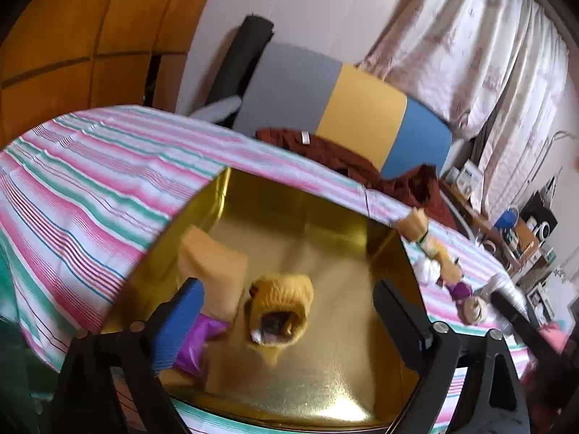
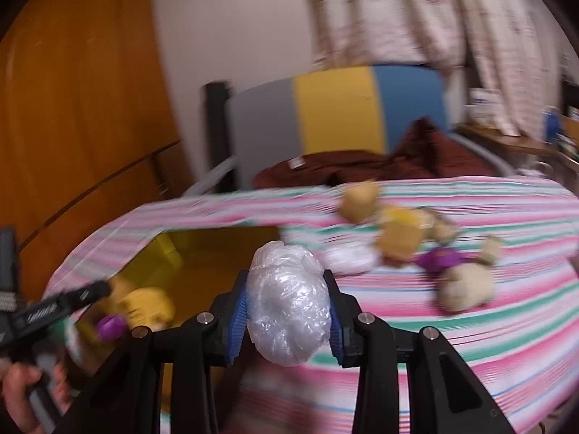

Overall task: Organize objects
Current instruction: 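Lower the plastic-wrapped ball into the gold tray and open the right gripper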

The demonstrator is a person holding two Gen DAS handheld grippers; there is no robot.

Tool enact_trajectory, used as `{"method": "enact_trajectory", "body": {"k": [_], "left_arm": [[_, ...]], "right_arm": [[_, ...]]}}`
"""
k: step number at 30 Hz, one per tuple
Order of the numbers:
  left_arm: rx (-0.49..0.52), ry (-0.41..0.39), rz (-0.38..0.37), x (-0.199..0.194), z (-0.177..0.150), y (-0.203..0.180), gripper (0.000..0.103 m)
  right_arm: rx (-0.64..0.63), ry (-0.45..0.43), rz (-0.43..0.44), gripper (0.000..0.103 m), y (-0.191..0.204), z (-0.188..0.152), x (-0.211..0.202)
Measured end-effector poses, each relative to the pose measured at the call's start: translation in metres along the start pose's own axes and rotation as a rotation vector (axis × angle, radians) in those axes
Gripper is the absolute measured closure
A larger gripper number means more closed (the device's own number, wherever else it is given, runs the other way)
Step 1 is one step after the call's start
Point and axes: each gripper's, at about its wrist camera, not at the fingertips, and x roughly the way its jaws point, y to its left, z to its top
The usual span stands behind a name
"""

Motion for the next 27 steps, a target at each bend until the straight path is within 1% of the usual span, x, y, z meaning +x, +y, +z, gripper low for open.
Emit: {"method": "enact_trajectory", "body": {"k": [1,5,8,11,15,22,26,27], "left_arm": [[-0.011,-0.016,0.009,-0.002,0.002,0.004,0.003],[-0.071,-0.044,0.047,-0.007,0.010,0.020,0.003],[-0.097,-0.045,0.092,-0.006,0.012,0.030,0.003],[-0.127,-0.029,0.114,-0.002,0.011,0.039,0.003],[-0.142,-0.020,0.121,-0.001,0.009,0.042,0.003],[-0.154,-0.035,0.135,-0.004,0.011,0.045,0.003],[-0.174,-0.025,0.135,-0.003,0.011,0.048,0.003],[-0.178,-0.025,0.135,-0.003,0.011,0.048,0.003]], "right_arm": [[-0.018,0.021,0.031,0.066,0.013,-0.002,0.005],[-0.089,0.099,0.114,0.066,0.052,-0.011,0.026],[-0.139,0.158,0.151,0.066,0.070,-0.020,0.038],[-0.170,0.222,0.175,0.066,0.087,-0.031,0.052],[-0.158,0.287,0.206,0.066,0.097,-0.042,0.068],[-0.107,0.359,0.271,0.065,0.110,-0.049,0.084],[-0.105,0.374,0.275,0.064,0.117,-0.051,0.088],[-0.101,0.376,0.290,0.064,0.119,-0.051,0.089]]}}
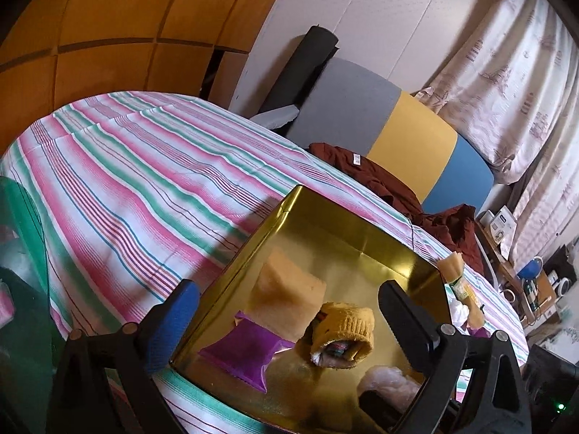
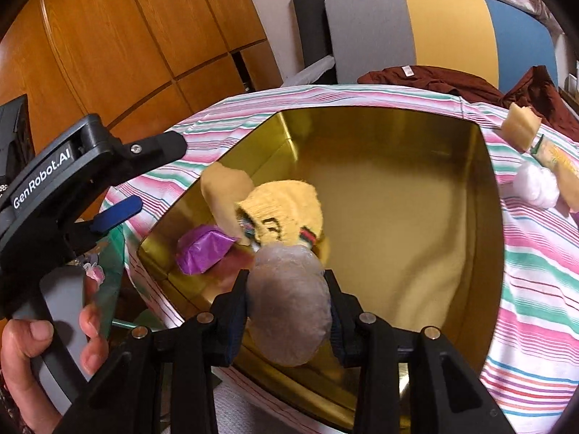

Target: Organize objects

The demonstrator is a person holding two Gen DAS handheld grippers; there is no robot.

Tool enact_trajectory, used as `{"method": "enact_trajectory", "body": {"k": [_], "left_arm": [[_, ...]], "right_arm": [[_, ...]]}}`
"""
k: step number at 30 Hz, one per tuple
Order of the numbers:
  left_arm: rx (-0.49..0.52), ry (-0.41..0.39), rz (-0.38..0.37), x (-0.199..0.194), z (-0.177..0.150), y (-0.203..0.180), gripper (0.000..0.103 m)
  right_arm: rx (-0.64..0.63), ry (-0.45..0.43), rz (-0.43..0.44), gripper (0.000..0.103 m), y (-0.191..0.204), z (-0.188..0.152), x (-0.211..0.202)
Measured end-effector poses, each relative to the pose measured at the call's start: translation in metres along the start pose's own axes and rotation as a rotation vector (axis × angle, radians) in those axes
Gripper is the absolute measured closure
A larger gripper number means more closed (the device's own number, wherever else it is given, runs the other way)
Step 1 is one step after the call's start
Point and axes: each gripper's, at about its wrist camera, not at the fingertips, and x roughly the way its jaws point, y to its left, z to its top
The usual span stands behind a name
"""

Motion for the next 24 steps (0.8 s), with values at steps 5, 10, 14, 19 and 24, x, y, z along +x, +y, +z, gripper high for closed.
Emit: {"method": "enact_trajectory", "body": {"k": [5,10,14,19,24], "left_arm": [[-0.002,-0.014,0.000,-0.003,0.002,0.000,0.003],[-0.001,-0.019,-0.008,-0.004,0.003,-0.001,0.003],[0.002,-0.012,-0.019,-0.003,0.001,-0.002,0.003],[0.035,-0.011,-0.036,-0.004,-0.002,-0.011,0.003],[0.076,-0.006,-0.062,-0.005,-0.007,-0.024,0.003]], "right_arm": [[0.002,-0.012,-0.002,0.057,0.004,0.001,-0.003],[0.050,-0.054,-0.001,0.054,-0.006,0.003,-0.016],[0.071,-0.129,-0.018,0.054,-0.015,0.004,-0.038],[0.111,-0.221,-0.081,0.053,-0.041,0.001,-0.071],[0.201,-0.266,-0.148,0.054,-0.078,0.000,-0.095]]}}
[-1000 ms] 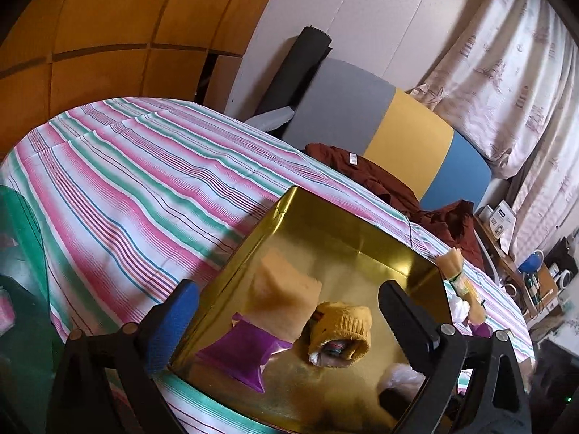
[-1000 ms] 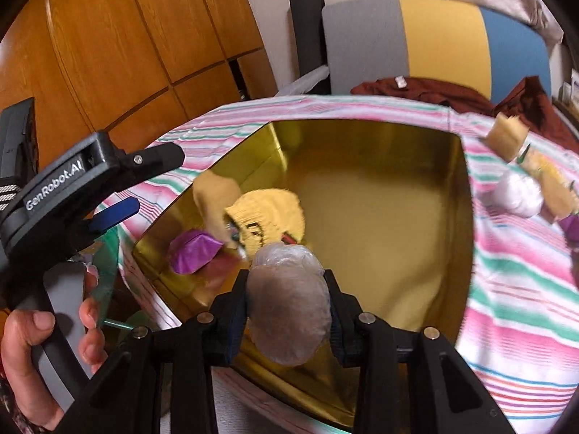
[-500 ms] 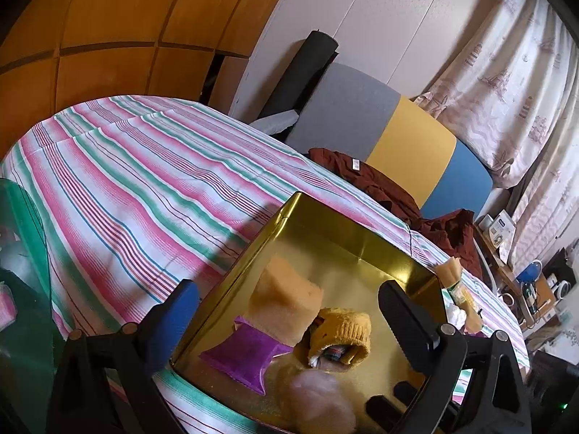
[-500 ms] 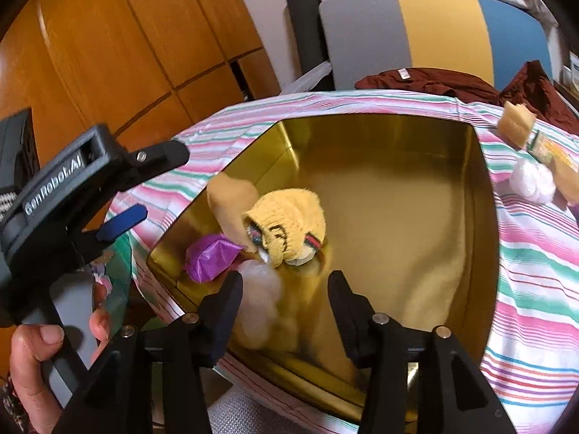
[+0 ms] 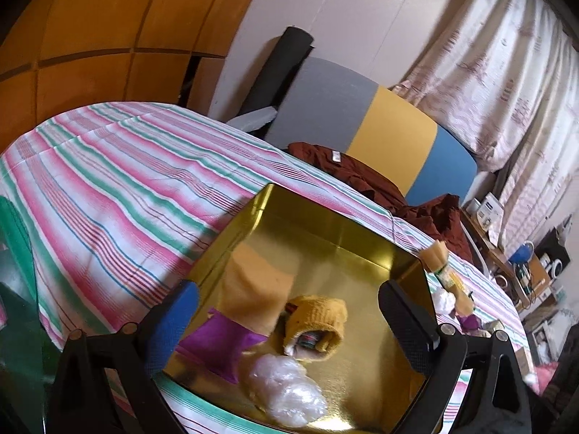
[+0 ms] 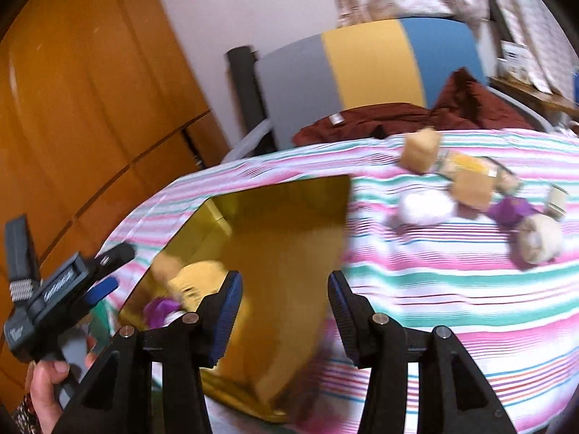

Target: Organize objects

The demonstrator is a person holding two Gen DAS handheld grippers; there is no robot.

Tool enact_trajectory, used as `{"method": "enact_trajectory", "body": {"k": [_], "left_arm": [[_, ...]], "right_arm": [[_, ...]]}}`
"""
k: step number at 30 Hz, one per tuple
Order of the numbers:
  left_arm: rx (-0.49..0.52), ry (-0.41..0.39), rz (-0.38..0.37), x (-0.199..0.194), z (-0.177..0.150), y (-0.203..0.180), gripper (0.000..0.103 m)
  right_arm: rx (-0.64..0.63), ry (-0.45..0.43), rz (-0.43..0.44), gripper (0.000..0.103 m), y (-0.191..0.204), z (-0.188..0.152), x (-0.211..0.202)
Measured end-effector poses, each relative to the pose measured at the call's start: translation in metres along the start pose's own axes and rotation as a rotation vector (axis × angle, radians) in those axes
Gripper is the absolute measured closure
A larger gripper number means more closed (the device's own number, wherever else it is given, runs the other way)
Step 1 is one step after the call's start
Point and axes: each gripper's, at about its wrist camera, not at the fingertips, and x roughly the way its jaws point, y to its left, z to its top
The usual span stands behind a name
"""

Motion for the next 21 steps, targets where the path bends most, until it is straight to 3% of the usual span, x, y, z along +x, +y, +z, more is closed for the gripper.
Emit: {"method": "enact_trajectory", "body": {"k": [6,13,21], "left_arm": [[0.051,-0.004,-0.041,-0.004,-0.005,-0.018,0.003],[0.097,0.026,-0.099,-0.004,-0.013,-0.039,0.002],[0.187,0.084,-0.160,-0.004,-0.034,-0.076,0.000]], "right_arm": [[0.068,-0.051,-0.139,0.054,-0.055,0.007,-0.023],[0.121,-0.037,-0.280,0.054,-0.118,-0.002,-0.034],[0.165,-0.001,-0.364,0.054,-0.164,-0.018,-0.042]]}}
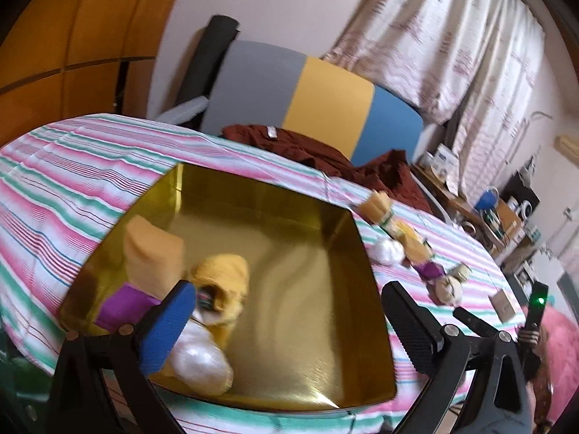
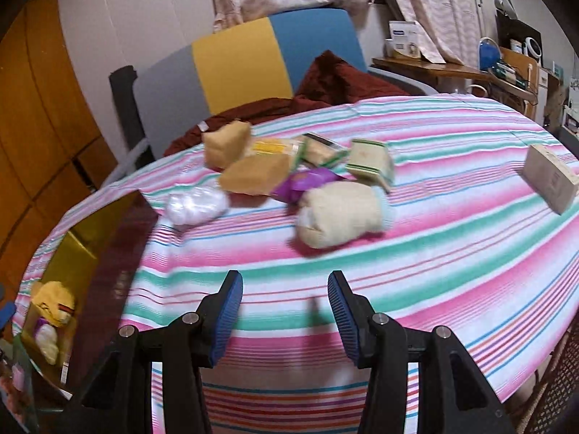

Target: Organize objects

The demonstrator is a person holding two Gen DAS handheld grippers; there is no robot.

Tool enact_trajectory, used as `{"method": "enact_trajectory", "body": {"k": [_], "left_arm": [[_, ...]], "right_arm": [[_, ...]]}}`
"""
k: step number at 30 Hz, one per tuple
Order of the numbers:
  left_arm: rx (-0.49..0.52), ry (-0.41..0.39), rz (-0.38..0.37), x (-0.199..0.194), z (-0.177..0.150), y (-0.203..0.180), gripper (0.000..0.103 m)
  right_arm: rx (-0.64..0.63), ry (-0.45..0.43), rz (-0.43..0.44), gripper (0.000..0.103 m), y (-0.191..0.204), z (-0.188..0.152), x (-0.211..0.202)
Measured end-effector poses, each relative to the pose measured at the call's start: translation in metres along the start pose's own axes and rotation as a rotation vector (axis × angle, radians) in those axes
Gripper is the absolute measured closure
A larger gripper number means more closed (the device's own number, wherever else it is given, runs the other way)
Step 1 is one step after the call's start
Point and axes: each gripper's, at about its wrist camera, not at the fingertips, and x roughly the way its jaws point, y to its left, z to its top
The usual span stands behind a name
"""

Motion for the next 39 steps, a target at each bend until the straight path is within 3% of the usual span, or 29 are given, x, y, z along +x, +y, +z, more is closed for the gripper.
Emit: {"method": "enact_trajectory", "body": {"k": [12,17,20,28,32,35,39], "left_arm": [[0.131,0.084,-0.090,0.006,-0.030,-0.062,0.000],[0.142,0.114,-0.102,0.007,-0.040,-0.072,0.000],[0.145,0.125,-0.100,0.008,-0.042,-0.075,0.000],[0.155,0.141,-0.098,0.009,-0.046,-0.080,0.000],[0.166,0.145,-0.094,0.010,-0.047,-0.084,0.000],[0.158,0.148,-0.099,0.011,-0.046,-0.087,0.000],[0.162,0.162,-0.108,0.016,-0.047,-0.094,0.000]], "right_arm": [[-0.011,-0.019,-0.041,0.053,-0.034,0.022,0.013],[-0.079,-0.049,-0.044,0.036,-0.033,0.044,0.022],[-0.103,-0.010,-0.069,0.033,-0.034,0.052,0.039],[-0.048,-0.001,0.020,0.032,-0.036,0.054,0.055],[-0.046,-0.010,0.040,0.036,-0.031,0.049,0.053],[-0.010,-0.007,0.103,0.050,-0.028,0.041,0.046],[0.004,0.034,0.221,0.050,-0.012,0.027,0.044]]}}
